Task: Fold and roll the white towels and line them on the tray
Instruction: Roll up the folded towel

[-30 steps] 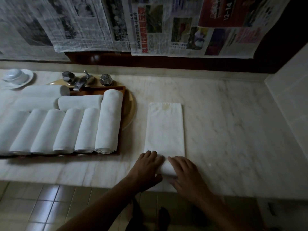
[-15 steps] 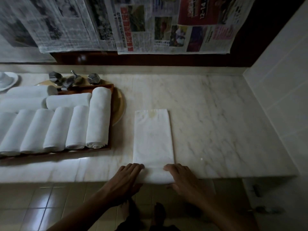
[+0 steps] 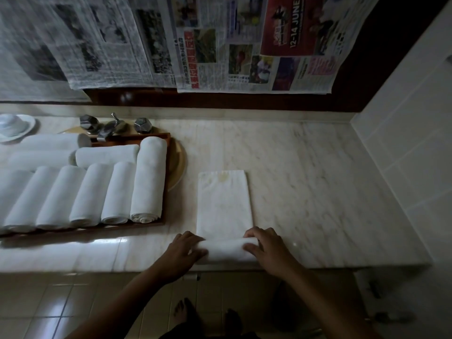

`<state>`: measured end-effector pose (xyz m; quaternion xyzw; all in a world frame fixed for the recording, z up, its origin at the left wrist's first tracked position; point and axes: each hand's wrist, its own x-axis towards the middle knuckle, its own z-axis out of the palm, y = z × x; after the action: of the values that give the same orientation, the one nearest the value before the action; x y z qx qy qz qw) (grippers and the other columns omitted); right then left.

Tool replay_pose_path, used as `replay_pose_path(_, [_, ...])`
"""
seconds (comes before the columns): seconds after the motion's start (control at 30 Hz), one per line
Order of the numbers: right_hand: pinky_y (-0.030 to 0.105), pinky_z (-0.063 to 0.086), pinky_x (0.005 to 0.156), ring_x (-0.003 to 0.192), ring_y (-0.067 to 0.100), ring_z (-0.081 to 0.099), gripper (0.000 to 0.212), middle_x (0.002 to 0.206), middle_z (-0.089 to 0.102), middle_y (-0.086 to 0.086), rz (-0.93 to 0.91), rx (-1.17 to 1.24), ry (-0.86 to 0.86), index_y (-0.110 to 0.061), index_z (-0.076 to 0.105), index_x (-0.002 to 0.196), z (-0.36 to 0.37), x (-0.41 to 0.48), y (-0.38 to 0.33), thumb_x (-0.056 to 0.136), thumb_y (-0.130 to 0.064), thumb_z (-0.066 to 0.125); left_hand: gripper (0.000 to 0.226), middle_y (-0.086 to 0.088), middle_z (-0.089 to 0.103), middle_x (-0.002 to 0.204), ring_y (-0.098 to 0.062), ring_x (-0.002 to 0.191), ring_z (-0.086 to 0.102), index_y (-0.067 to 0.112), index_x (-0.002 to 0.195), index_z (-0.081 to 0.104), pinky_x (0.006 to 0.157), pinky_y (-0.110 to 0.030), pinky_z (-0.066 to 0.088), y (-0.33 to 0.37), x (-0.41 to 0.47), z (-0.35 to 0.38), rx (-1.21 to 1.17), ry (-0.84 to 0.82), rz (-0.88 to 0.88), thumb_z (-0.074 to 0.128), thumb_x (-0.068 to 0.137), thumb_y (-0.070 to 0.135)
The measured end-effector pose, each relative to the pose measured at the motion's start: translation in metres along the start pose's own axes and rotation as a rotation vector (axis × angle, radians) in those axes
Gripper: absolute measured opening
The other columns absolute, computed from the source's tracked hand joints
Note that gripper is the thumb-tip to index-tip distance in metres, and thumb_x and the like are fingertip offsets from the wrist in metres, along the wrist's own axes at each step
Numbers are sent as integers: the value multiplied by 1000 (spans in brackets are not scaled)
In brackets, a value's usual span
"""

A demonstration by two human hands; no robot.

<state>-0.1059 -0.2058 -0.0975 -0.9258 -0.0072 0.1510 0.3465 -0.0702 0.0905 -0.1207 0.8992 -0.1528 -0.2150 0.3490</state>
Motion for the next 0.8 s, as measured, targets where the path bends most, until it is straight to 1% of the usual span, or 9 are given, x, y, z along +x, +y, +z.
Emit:
replay_pose_path(0.13, [38, 49, 88, 105, 18, 54, 24, 113, 61, -10, -85, -197, 223, -34, 66, 112, 19, 4, -5, 93, -33, 51, 52, 7, 58, 104, -9, 96, 53, 31, 103, 61, 77, -25, 43, 4, 6, 0, -67, 57, -55, 47, 77, 74])
replay_pose_path(0.2, [38, 53, 84, 105, 21, 57, 42, 117, 63, -4, -189, -325, 347, -28, 70, 114, 35, -5, -13, 81, -14, 48, 42, 5, 57, 102, -8, 92, 54, 27, 100, 63, 74, -23, 43, 3, 12, 0, -78, 59, -68, 57, 84, 66])
replay_pose_path(0.27, [43, 52, 92, 113, 28, 60, 51, 126, 65, 4, -268, -439, 426, -18, 69, 124, 54, -16, -23, 80, -10, 44, 27, 5, 57, 94, -8, 85, 54, 30, 91, 65, 76, -33, 51, 2, 16, -3, -59, 46, -72, 63, 91, 57])
replay_pose_path(0.33, [51, 41, 107, 127, 36, 56, 56, 140, 59, 11, -239, -511, 404, -12, 61, 139, 70, -22, -25, 84, -14, 50, 28, 5, 59, 88, -10, 82, 54, 36, 84, 62, 76, -46, 56, 4, 16, -1, -1, 120, -39, 57, 90, 62])
replay_pose_path(0.43, [56, 27, 115, 142, 39, 43, 68, 155, 46, 13, -156, -551, 318, -11, 44, 153, 80, -18, -20, 87, -19, 59, 21, 0, 64, 112, -17, 103, 53, 37, 108, 56, 83, -41, 53, 23, 4, 14, 349, 445, 153, 47, 92, 48])
replay_pose_path(0.53, [56, 20, 117, 148, 37, 34, 73, 161, 37, 11, -166, -570, 274, -12, 35, 158, 78, -14, -20, 89, -23, 57, 55, -4, 53, 143, -24, 133, 49, 20, 140, 52, 110, -46, 40, 45, -8, 40, 425, 310, 196, 41, 89, 36])
replay_pose_path(0.6, [55, 18, 117, 149, 36, 34, 79, 162, 38, 10, -137, -577, 236, -13, 35, 158, 75, -9, -23, 86, -25, 64, 69, -9, 43, 157, -32, 147, 39, 14, 152, 43, 118, -48, 25, 38, -6, 59, 566, 181, 200, 41, 85, 31])
replay_pose_path(0.7, [54, 22, 118, 146, 33, 41, 80, 158, 43, 8, -97, -576, 203, -17, 34, 158, 69, 5, -24, 84, -27, 63, 85, -15, 30, 164, -33, 152, 28, 8, 158, 30, 120, -50, 16, 30, 8, 59, 671, 141, 206, 61, 82, 28])
replay_pose_path(0.8, [55, 31, 119, 141, 31, 44, 92, 155, 46, 6, -87, -590, 130, -17, 29, 160, 57, 20, -23, 80, -32, 71, 85, -12, 37, 161, -30, 148, 38, 11, 157, 32, 125, -46, 24, 27, 28, 40, 666, 121, 238, 66, 84, 35])
